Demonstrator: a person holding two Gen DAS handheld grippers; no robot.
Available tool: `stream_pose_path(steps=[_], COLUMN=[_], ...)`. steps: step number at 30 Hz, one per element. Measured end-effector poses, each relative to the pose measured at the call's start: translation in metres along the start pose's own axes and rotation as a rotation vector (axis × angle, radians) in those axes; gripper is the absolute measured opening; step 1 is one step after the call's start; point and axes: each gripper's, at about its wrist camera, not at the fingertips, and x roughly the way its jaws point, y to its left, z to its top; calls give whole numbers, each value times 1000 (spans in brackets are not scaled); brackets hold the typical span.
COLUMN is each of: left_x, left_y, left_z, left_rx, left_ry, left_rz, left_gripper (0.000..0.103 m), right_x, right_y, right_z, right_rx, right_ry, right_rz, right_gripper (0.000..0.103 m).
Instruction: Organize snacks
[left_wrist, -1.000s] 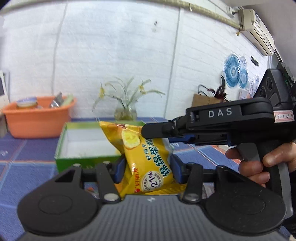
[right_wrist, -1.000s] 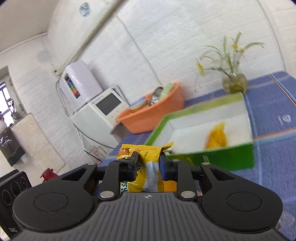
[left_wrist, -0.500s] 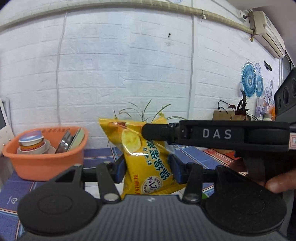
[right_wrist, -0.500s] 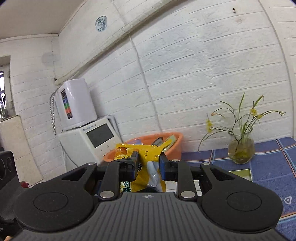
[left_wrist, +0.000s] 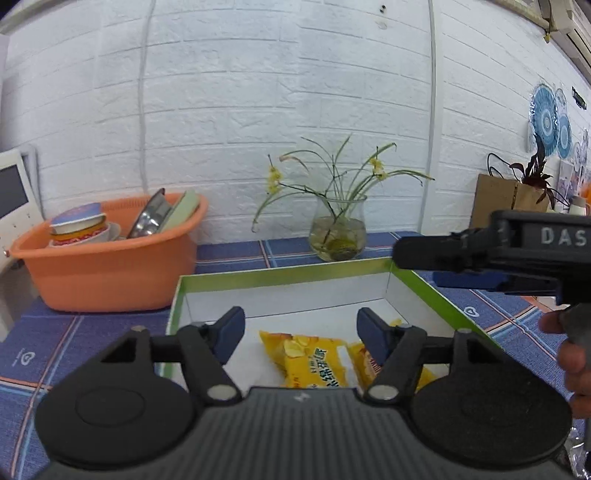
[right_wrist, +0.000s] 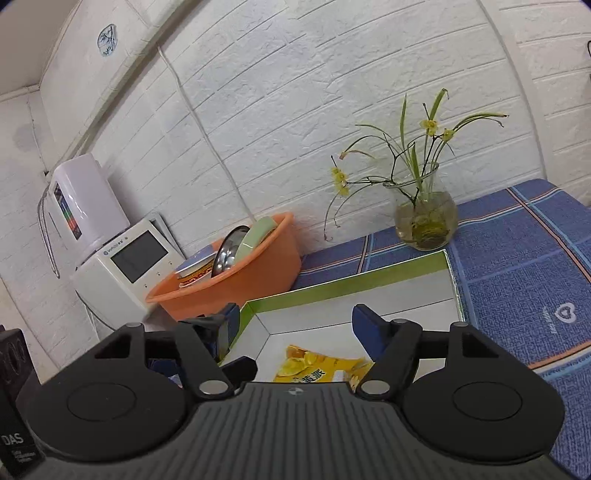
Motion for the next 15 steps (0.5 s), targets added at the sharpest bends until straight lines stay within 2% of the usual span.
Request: stream_pose_path(steps=[4,6,10,13,15], left_x=[-51,-78,-127,-146,-148], left_y=[3,3,1,-7,-17], left_z=[-15,-28,-61,-82,-93], left_rx=[41,46,2,-20,13], left_ry=[-59,-70,-42,0,35], left_rz=[64,62,11,-57,-69], left_gripper=[99,100,102,102,102], right_x=[-34,-48,-60,-57,-50], right_y=[13,20,34,43,46], right_z=[-16,-30,-58,-76,-86], right_rx=[67,100,170,246,271], right_ry=[44,97,275,379,438], right_rz=[87,112,59,11,7], right_gripper=[103,103,103,103,103])
